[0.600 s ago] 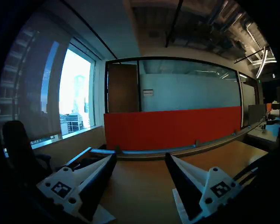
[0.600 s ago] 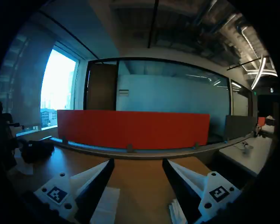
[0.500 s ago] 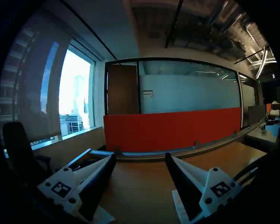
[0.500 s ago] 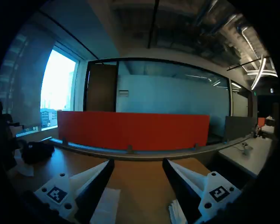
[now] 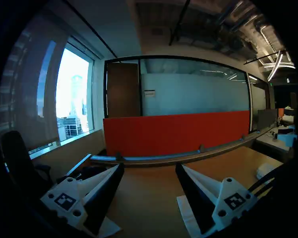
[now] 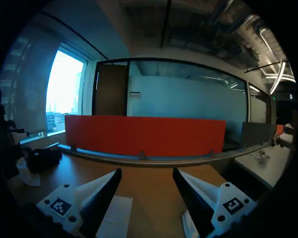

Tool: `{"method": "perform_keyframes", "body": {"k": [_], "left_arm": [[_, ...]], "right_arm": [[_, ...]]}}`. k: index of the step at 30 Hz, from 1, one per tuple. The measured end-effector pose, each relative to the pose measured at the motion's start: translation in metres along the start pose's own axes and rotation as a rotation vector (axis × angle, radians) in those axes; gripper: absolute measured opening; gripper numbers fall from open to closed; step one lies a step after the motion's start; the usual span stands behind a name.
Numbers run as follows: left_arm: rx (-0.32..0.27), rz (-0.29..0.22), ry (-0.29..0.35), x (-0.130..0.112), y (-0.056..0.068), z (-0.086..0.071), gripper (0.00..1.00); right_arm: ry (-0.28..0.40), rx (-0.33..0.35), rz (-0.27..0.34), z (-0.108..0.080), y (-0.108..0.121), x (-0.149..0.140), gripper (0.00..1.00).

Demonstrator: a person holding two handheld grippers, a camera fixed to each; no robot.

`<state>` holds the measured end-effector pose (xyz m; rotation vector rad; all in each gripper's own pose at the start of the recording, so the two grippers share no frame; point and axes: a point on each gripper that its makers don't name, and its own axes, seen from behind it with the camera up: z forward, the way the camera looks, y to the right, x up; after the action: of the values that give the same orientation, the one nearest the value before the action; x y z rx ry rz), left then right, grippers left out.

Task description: Fold towel

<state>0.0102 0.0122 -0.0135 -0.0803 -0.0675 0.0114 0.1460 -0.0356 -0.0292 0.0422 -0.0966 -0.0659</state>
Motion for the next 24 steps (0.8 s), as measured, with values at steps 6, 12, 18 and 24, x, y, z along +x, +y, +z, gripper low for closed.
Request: {"method": "perform_keyframes", "body": {"k": [6, 12, 18, 24], "left_arm": [[-0.042, 0.034, -0.054, -0.008, 0.006, -0.006, 0.96], [-0.108, 0.045, -0.116, -0.019, 0.019, -0.013, 0.96], [-0.228, 0.064, -0.187, -0.036, 0.042, -0.022, 0.96], [-0.353, 0.082, -0.257, -0.061, 0.064, -0.032, 0.96]], "right_arm": [[-0.049, 0.054, -0.035, -0.001, -0.011, -0.009, 1.00], [-0.096, 0.119, -0.109, -0.002, -0.020, -0.014, 1.00], [-0.174, 0.213, -0.171, -0.007, -0.032, -0.028, 1.00], [-0.273, 0.324, -0.219, -0.014, -0.046, -0.050, 1.00]]}}
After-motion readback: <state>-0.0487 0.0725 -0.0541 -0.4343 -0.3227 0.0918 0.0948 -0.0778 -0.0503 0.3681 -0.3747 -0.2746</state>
